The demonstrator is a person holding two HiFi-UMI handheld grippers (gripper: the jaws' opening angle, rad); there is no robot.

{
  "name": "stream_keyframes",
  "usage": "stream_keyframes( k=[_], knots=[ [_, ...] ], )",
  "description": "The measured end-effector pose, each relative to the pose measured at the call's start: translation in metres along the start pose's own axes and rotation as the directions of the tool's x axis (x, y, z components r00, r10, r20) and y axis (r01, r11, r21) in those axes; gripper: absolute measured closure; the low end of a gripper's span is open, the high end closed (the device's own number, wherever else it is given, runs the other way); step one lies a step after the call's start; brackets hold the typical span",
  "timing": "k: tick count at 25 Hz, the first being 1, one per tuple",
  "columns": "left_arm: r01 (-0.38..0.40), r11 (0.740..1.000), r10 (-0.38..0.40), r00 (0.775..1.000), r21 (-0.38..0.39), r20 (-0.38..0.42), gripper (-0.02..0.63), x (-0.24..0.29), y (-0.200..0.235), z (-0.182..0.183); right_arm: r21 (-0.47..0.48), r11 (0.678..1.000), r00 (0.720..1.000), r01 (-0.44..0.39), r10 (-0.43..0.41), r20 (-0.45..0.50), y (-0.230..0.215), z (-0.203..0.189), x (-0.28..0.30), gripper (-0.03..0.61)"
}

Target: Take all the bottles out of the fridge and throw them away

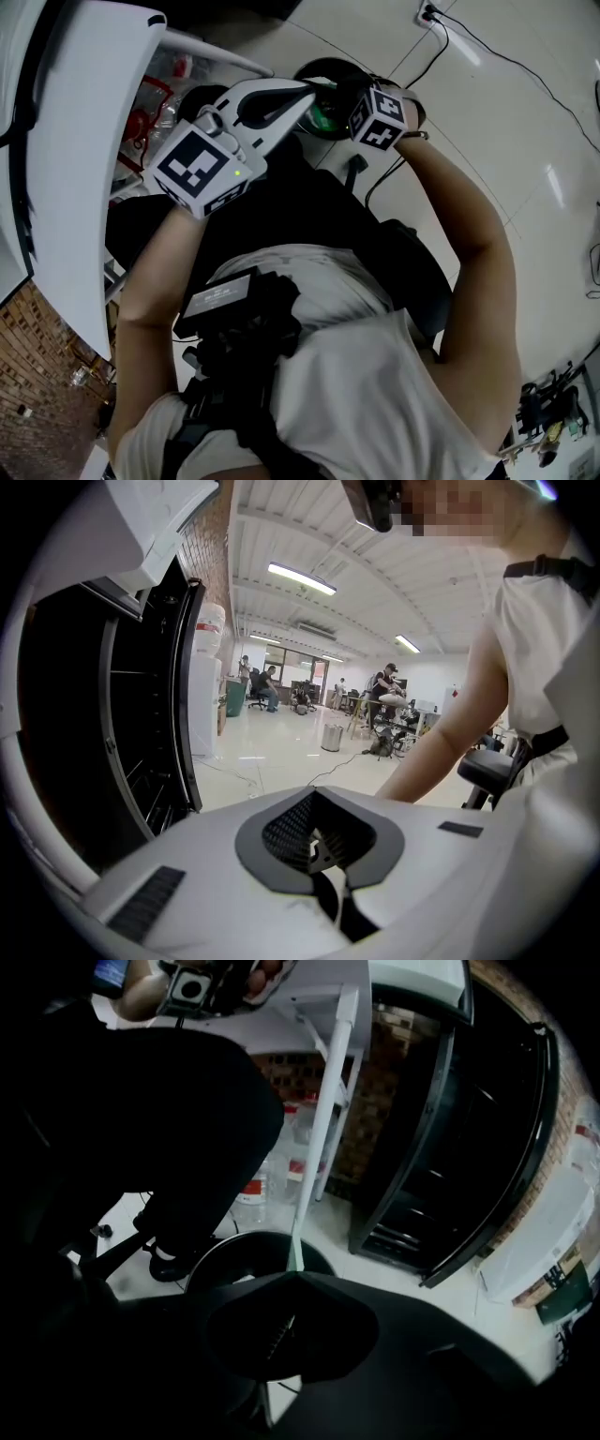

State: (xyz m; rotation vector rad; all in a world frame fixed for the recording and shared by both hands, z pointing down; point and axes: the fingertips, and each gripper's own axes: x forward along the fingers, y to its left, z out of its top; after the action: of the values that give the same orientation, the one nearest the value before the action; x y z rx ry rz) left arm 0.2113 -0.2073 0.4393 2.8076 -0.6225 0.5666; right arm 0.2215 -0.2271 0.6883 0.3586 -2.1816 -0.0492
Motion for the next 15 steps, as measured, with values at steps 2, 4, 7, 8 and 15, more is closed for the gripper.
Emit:
stream_keyframes(
  k=[2, 4, 7, 8, 15],
  knots=[
    [-0.003, 1.0, 0.003, 1.0, -0.012, -0.008, 0.6, 0.002, 0.003, -0.003, 0.018, 0.999, 0.997, -0.026, 0.027, -0.071, 0.006, -0.017, 0.021, 0.577],
    [-0.005, 1.0, 0.005, 1.0, -0.017, -0.014, 0.6, 0.002, 0.004, -0.005, 0.042, 0.998, 0.989, -0.056, 0.061, -0.131, 0.014, -0.031, 0.04, 0.577],
    [-0.014, 1.0, 0.014, 1.0, -0.018, -0.019, 0.6, 0.002, 0.006, -0.008, 0.061, 0.992, 0.973, -0.108, 0.118, -0.197, 0.025, -0.046, 0.065, 0.577],
    [-0.019, 1.0, 0.018, 1.0, -0.022, -0.02, 0.6, 0.003, 0.007, -0.008, 0.062, 0.99, 0.968, -0.125, 0.136, -0.213, 0.027, -0.05, 0.072, 0.577],
    [-0.012, 0.998, 0.009, 0.999, -0.066, -0.043, 0.6, 0.012, 0.007, -0.018, 0.033, 0.982, 0.947, -0.185, 0.187, -0.262, 0.04, -0.056, 0.105, 0.575]
  ],
)
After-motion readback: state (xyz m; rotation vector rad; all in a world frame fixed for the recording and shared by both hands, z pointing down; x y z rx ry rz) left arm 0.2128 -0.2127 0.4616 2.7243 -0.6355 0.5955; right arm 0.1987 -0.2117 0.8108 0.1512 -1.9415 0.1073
